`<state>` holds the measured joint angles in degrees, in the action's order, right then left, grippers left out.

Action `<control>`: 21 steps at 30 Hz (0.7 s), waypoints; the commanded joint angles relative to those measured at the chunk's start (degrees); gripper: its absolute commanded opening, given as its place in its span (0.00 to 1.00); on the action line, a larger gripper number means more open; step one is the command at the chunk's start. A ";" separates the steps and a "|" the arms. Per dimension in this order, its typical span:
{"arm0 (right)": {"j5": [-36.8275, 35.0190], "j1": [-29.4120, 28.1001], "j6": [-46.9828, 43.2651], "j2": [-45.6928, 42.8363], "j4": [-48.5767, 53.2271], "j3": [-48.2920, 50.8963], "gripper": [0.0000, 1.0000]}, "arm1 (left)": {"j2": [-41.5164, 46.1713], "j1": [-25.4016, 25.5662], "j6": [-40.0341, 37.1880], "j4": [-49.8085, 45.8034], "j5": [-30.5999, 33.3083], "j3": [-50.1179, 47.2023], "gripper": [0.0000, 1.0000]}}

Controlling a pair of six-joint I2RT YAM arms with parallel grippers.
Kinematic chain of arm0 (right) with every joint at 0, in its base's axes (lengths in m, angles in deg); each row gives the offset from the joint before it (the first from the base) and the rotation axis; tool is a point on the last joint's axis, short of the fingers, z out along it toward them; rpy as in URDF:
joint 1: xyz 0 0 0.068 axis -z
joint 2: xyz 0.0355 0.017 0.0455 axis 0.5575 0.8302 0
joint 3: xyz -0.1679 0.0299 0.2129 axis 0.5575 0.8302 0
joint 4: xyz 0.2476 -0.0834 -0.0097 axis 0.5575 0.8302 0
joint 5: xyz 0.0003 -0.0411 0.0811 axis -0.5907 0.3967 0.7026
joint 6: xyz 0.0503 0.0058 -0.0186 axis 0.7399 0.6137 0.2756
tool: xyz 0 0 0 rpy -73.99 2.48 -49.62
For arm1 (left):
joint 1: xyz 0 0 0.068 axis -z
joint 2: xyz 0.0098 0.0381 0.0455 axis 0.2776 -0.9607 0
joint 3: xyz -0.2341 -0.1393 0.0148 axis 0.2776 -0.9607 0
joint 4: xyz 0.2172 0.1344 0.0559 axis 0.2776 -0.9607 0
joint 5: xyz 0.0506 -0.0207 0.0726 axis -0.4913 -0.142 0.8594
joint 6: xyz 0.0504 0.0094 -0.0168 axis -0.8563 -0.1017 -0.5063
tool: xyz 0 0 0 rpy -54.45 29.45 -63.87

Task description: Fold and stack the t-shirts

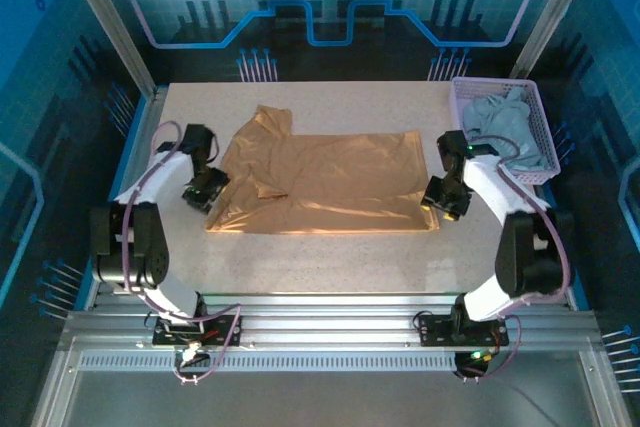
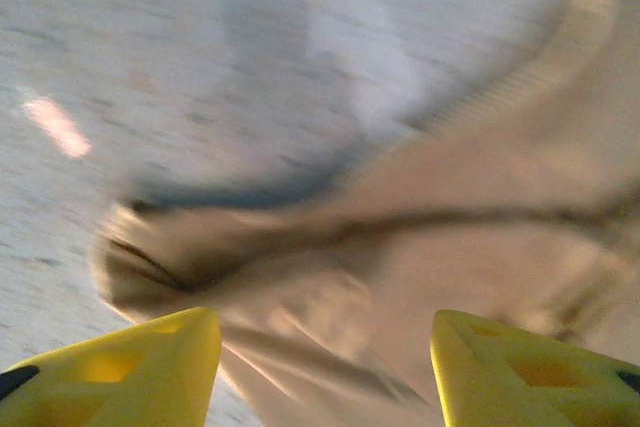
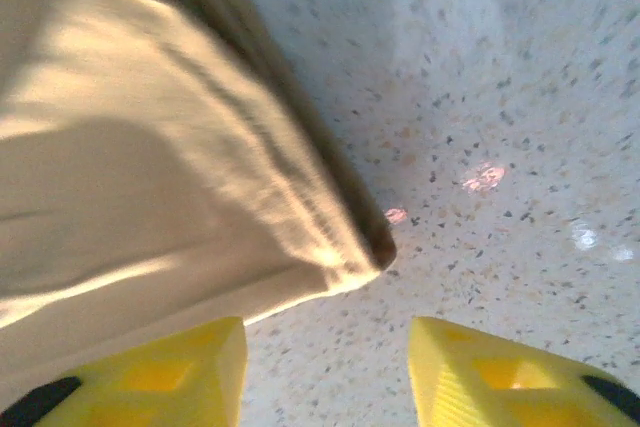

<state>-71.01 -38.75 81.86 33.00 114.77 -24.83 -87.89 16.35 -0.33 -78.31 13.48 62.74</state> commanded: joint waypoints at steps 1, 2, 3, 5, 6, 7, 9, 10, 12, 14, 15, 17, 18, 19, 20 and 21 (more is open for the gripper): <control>7.52 -2.83 -3.33 -3.51 -7.02 -2.01 0.50 | 1.57 5.12 3.17 2.86 -1.07 0.89 0.58; 12.25 -3.46 -4.08 -3.43 -10.53 -1.53 0.50 | 0.97 6.19 4.31 6.93 -3.98 -0.30 0.58; 17.09 -4.50 -4.25 -3.11 -13.87 -1.03 0.50 | -0.36 7.13 5.72 11.65 -7.56 -1.62 0.57; 21.32 -7.09 -4.20 -2.11 -18.19 -0.93 0.51 | -3.48 8.47 7.96 16.04 -11.27 -2.50 0.55; 23.08 -8.36 -4.54 -1.10 -19.42 -1.53 0.53 | -4.76 8.96 8.26 17.56 -11.62 -2.67 0.55; 24.41 -9.20 -4.75 0.31 -19.41 -2.75 0.54 | -6.04 9.21 8.29 18.70 -11.67 -2.68 0.54; 26.78 -10.09 -5.21 2.90 -19.09 -4.78 0.54 | -8.55 9.26 7.87 20.94 -12.27 -2.31 0.54; 27.50 -10.33 -5.39 3.76 -19.03 -5.47 0.54 | -10.05 9.26 7.34 21.73 -12.54 -1.64 0.54; 28.51 -10.71 -5.56 4.76 -19.08 -6.17 0.54 | -12.39 9.26 6.09 24.03 -13.52 -0.51 0.52; 28.26 -10.81 -5.49 5.21 -18.59 -6.49 0.54 | -14.47 9.35 5.26 24.30 -14.04 0.91 0.45; 27.89 -10.80 -5.40 5.31 -18.26 -6.54 0.53 | -15.35 9.44 4.76 22.92 -13.71 1.87 0.40; 27.62 -10.73 -5.29 5.34 -17.99 -6.39 0.52 | -16.12 9.44 3.83 21.56 -12.77 2.87 0.29; 27.35 -10.70 -5.17 5.26 -17.77 -6.29 0.51 | -16.05 9.36 3.67 21.19 -12.39 3.02 0.22; 27.34 -10.69 -5.05 5.17 -17.64 -6.19 0.50 | -15.87 9.46 3.51 21.44 -12.24 3.19 0.15; 27.18 -10.69 -4.97 5.01 -17.60 -6.00 0.50 | -15.64 9.48 3.15 21.48 -12.20 3.62 0.12; 26.93 -10.75 -4.76 4.91 -17.51 -5.71 0.50 | -15.59 9.64 2.75 21.04 -12.25 4.50 0.11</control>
<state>-45.43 -49.13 77.49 38.09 96.61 -29.61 -103.43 25.42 4.02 -56.86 1.57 64.73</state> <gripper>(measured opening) 0.502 0.118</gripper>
